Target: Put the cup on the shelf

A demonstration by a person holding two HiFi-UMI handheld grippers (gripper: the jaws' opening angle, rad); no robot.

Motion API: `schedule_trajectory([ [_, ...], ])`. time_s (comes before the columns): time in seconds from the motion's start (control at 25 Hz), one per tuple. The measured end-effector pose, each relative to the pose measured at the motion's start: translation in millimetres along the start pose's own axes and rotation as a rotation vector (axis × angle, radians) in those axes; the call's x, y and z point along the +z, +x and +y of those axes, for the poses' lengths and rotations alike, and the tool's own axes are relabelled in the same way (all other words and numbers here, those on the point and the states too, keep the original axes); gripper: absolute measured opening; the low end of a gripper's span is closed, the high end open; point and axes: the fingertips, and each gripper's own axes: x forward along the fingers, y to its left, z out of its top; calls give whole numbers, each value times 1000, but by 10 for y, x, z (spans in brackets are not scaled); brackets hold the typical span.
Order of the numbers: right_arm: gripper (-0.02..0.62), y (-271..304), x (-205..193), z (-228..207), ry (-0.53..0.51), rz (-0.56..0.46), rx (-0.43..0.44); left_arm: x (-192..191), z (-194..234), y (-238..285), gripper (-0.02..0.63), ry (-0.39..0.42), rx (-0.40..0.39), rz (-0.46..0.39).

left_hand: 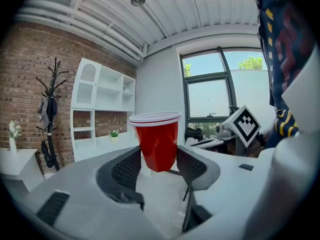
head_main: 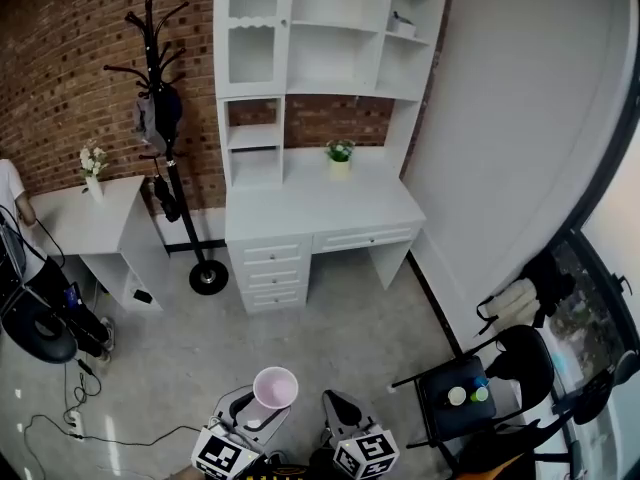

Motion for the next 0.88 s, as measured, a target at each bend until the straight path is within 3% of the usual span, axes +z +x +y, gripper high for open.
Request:
schedule_trajectory([
  [0.52,-7,-93,397,-1277,10,-46,35,399,-444,1239,224,64,23,-17],
  [0.88,-8,-241,400,-1985,48,-50,65,442,-814,1912,224,64,25,20],
])
